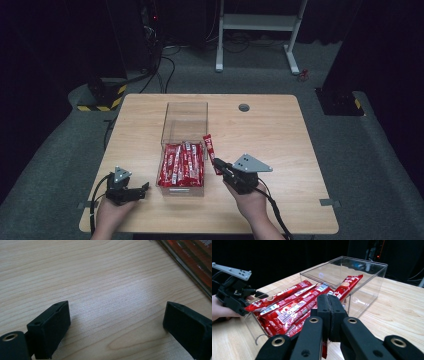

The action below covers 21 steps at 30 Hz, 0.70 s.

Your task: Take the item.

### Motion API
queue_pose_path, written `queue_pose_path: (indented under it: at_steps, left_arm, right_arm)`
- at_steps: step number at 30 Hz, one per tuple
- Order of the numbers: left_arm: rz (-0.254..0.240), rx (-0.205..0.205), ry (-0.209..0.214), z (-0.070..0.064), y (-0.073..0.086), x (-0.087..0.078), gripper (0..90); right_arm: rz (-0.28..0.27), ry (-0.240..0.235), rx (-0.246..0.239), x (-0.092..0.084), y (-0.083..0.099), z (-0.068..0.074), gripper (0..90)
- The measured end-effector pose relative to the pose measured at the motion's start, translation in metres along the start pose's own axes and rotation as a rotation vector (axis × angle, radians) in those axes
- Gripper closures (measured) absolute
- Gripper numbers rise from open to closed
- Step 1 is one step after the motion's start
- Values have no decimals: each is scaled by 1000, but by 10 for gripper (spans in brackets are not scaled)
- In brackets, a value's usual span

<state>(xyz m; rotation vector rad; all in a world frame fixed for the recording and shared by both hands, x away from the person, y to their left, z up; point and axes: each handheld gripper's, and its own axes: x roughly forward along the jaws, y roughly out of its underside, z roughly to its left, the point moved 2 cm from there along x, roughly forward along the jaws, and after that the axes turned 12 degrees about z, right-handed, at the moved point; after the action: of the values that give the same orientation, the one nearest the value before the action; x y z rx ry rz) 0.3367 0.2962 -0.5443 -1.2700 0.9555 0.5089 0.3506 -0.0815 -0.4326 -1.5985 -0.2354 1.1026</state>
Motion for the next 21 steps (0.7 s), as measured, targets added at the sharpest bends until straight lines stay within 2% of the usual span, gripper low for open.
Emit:
queue_pose_path:
  at_steps: [10, 21]
  left_arm:
    - [0, 0, 1, 0, 0, 0, 77]
    - [0, 0, 0, 0, 0, 0, 78]
  right_arm:
    - [11, 48, 20, 1, 5, -15, 894]
    - [59, 104, 53, 9, 17, -34, 894]
